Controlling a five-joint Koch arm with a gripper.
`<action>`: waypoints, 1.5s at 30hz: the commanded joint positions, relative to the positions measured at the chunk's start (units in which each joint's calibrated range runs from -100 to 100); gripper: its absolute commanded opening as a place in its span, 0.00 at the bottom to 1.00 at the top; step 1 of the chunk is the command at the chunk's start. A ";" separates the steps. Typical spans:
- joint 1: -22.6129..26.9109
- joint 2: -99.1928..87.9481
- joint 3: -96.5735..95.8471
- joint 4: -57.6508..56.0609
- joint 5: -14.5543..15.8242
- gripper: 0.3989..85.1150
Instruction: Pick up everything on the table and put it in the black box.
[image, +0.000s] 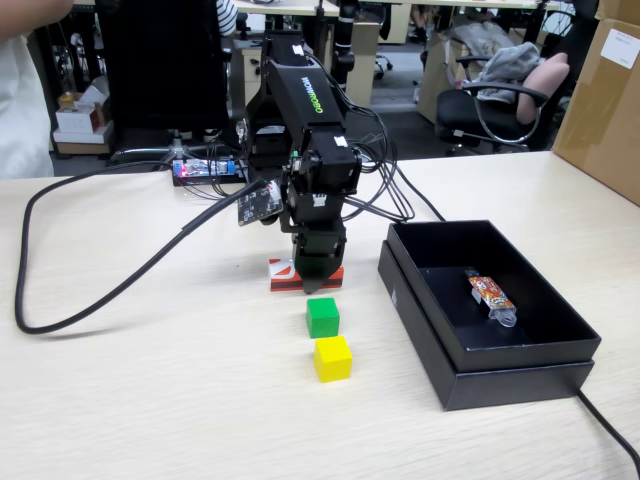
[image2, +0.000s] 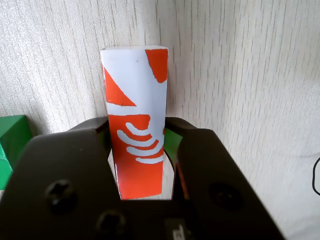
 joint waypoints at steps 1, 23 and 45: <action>-0.10 -4.71 1.34 0.00 0.00 0.02; 14.65 -21.00 26.09 -0.26 2.88 0.01; 16.65 3.10 37.51 1.12 4.88 0.01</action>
